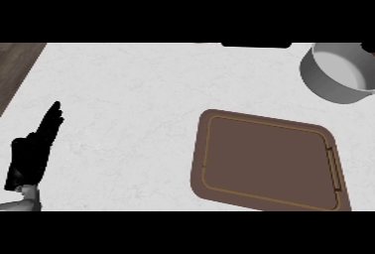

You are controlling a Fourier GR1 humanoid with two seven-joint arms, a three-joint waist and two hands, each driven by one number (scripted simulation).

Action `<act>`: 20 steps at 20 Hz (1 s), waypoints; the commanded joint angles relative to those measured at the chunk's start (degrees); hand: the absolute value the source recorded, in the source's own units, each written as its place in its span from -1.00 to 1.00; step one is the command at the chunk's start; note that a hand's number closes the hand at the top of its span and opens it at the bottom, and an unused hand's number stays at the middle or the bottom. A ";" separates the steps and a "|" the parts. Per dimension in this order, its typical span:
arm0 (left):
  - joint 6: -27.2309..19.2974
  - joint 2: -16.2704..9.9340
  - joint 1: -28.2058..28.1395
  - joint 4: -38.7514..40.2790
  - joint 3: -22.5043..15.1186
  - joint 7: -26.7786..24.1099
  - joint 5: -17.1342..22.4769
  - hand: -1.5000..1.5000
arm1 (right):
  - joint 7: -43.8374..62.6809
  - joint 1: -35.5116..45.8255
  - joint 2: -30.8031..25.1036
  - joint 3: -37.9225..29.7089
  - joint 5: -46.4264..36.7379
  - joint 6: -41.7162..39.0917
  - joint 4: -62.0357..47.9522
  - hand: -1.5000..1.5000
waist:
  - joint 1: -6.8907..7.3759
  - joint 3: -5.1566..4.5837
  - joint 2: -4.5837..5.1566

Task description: Pick the sweet potato from the tray and place it in the pot

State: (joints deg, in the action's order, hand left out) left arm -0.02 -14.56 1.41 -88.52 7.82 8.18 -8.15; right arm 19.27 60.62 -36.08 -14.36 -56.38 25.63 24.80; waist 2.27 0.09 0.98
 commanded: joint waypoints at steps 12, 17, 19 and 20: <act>2.46 -0.70 3.70 1.08 -0.10 0.29 1.24 0.00 | -10.97 -0.77 -4.71 -7.62 4.93 2.74 -14.42 -1.00 | 2.78 0.33 1.57; 2.37 -1.00 3.08 0.85 0.19 0.18 1.01 0.00 | -16.20 -1.13 -4.77 -11.41 9.00 0.98 -14.90 -1.00 | 3.15 0.37 1.52; 0.80 1.17 2.75 0.48 -1.29 -0.28 -0.02 0.00 | -17.74 -1.89 -4.77 -12.08 9.55 1.84 -15.05 -1.00 | 3.15 0.38 1.61; 0.80 0.97 4.16 2.15 -1.03 -0.12 -0.09 0.00 | -19.30 -1.64 -5.17 -12.64 10.19 1.31 -14.71 -1.00 | 2.69 0.37 1.75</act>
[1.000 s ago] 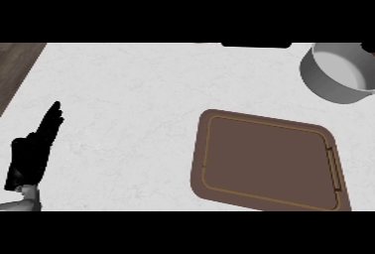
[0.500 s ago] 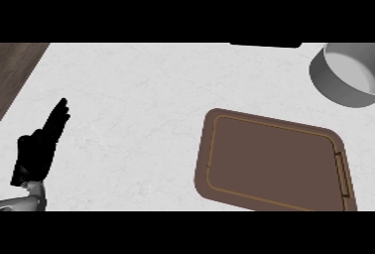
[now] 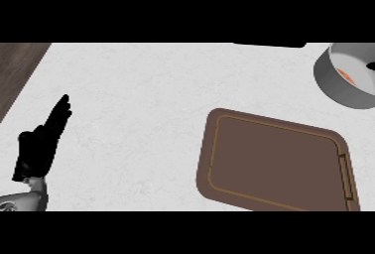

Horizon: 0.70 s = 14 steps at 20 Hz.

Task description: Pick the sweet potato from the tray and place it in the pot

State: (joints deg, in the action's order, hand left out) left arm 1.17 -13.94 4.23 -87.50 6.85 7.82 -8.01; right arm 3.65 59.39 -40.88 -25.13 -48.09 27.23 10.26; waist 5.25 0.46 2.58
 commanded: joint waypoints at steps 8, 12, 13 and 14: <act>-0.34 -0.07 -0.43 -0.23 0.63 -0.27 -0.04 0.00 | -17.89 1.02 1.14 -13.50 14.53 6.15 7.20 -1.00 | -1.41 0.08 -0.74; 0.09 -0.99 -1.27 -0.64 1.78 0.31 0.51 0.00 | -22.70 -0.89 -1.04 -18.63 20.50 -0.14 6.06 -1.00 | -2.09 -0.07 -1.14; 0.67 -0.98 -1.45 0.22 1.45 -0.82 0.51 0.00 | -21.61 0.23 -0.23 -18.58 20.24 1.17 4.85 -1.00 | -1.29 -0.12 -0.82; -0.59 -0.44 0.19 0.69 1.08 0.84 -0.50 0.00 | -22.28 -0.38 0.21 -19.20 21.16 -0.28 4.07 -1.00 | -1.93 -0.14 -0.95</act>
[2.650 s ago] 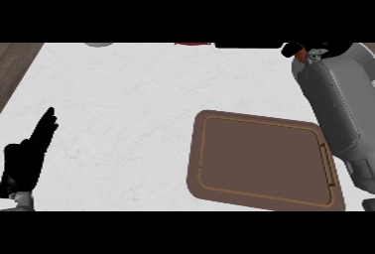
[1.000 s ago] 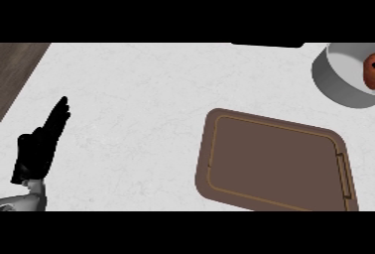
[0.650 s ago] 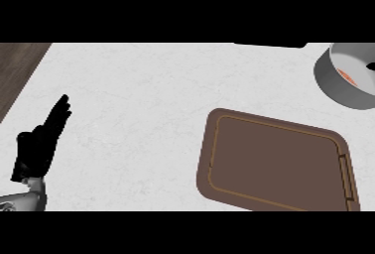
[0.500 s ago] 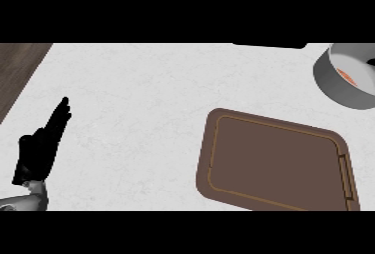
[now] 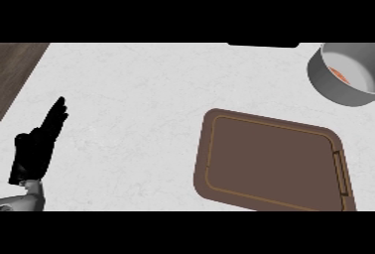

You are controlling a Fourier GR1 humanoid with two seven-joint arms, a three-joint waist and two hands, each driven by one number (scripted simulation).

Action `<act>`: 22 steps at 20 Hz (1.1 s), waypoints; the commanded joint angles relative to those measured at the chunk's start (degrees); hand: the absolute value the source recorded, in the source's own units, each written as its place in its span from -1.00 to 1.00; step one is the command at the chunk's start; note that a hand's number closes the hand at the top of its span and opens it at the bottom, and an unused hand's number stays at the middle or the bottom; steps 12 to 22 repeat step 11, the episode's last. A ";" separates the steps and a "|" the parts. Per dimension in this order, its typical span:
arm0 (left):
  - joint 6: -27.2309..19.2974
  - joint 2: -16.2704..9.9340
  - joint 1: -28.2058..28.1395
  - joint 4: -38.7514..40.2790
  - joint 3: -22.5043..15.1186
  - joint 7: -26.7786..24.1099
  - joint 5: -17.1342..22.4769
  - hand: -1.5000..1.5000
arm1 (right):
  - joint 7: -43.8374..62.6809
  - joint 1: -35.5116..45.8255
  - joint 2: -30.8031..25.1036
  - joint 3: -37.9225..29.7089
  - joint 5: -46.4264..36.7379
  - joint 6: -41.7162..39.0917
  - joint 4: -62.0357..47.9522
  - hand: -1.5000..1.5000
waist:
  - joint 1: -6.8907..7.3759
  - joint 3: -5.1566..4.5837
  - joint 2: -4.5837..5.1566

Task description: Pick the sweet potato from the tray and place it in the pot

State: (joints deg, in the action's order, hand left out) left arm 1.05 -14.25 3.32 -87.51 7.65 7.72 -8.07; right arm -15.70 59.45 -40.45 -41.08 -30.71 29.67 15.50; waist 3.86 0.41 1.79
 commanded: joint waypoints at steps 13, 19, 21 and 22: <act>-0.72 0.00 -1.54 -2.14 1.37 2.41 -0.56 0.00 | -11.73 -9.27 -1.96 -7.08 12.51 -13.47 0.75 -1.00 | -2.89 -0.31 -1.44; -0.72 0.00 -1.54 -2.14 1.37 2.41 -0.56 0.00 | -11.73 -9.27 -1.96 -7.08 12.51 -13.47 0.75 -1.00 | -2.89 -0.31 -1.44; -0.72 0.00 -1.54 -2.14 1.37 2.41 -0.56 0.00 | -11.73 -9.27 -1.96 -7.08 12.51 -13.47 0.75 -1.00 | -2.89 -0.31 -1.44; -0.72 0.00 -1.54 -2.14 1.37 2.41 -0.56 0.00 | -11.73 -9.27 -1.96 -7.08 12.51 -13.47 0.75 -1.00 | -2.89 -0.31 -1.44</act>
